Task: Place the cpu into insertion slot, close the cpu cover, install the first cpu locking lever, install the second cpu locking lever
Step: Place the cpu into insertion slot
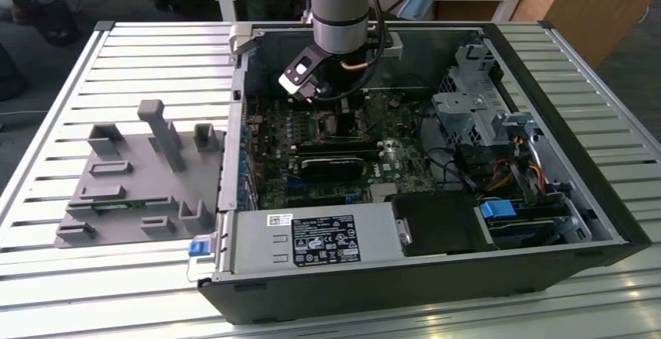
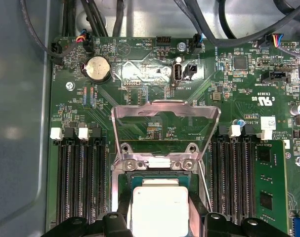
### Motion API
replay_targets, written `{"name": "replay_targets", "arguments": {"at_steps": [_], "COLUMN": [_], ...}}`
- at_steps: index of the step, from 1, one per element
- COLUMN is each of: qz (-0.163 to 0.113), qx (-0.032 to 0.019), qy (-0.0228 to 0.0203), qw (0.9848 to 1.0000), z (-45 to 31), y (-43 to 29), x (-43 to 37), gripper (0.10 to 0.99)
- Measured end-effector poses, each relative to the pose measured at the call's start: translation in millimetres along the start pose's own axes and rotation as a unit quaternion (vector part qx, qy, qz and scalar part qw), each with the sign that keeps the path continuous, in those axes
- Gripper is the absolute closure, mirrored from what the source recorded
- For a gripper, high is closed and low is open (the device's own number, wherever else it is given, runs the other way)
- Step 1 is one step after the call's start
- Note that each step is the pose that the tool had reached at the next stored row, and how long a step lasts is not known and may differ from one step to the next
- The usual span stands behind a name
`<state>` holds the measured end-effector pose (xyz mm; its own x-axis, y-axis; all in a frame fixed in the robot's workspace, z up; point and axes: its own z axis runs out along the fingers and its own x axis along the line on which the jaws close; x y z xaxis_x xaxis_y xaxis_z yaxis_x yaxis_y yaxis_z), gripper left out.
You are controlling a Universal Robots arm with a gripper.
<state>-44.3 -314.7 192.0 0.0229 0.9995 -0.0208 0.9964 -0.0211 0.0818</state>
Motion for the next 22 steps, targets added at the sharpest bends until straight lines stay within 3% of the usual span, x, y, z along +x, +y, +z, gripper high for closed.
{"name": "replay_targets", "arguments": {"at_steps": [10,12,13,22], "qz": [0.0,0.0,0.0,0.0], "qx": [-0.0002,-0.0002,-0.0001,0.0], "qy": [0.0001,0.0002,0.0002,0.0001], "qw": [1.0,1.0,1.0,1.0], "z": [0.4,0.5,0.5,0.3], "y": [0.4,0.5,0.5,0.7], "x": [0.1,0.1,0.1,0.0], "gripper": [0.545,0.533,0.471,0.471]}}
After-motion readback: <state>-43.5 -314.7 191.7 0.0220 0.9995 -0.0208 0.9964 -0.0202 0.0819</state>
